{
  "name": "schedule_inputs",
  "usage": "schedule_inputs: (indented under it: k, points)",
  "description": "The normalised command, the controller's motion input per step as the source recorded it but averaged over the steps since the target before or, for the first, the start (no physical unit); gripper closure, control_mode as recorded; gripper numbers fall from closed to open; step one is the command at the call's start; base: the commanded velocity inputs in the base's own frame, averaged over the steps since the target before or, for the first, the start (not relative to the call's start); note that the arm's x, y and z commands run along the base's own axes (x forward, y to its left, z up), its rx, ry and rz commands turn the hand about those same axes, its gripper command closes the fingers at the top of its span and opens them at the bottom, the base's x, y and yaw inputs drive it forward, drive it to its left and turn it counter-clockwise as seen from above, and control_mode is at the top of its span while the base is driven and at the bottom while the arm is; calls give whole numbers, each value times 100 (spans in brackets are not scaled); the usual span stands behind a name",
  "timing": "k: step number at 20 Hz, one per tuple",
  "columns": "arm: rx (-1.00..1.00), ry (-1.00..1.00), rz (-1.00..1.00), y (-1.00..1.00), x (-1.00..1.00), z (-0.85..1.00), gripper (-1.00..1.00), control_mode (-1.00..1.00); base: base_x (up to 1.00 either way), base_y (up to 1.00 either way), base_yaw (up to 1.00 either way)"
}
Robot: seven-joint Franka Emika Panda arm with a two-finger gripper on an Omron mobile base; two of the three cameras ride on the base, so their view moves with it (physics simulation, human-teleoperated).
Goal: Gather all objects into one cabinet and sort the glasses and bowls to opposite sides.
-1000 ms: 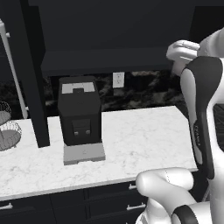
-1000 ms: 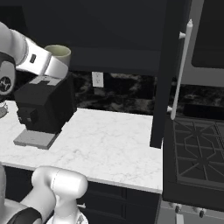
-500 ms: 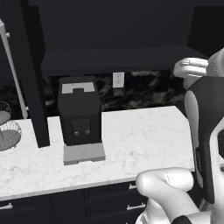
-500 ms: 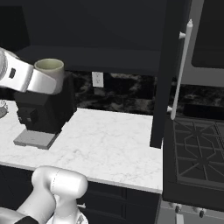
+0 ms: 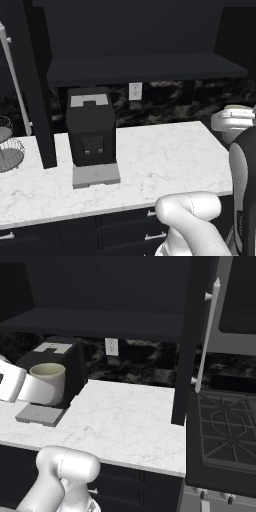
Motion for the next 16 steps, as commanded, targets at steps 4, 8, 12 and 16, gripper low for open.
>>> schedule_inputs:
  k: [4, 8, 12, 16]
  points:
    - [2, 0, 0, -12, -3, -3, 100, -100, 0, 0, 0]
    - [2, 5, 0, 0, 0, -10, 100, -100, 0, 0, 0]
    - [0, 5, 0, 2, 2, -6, 100, -100, 0, 0, 0]
    - [0, 0, 0, 0, 0, 0, 100, 100, 0, 0, -16]
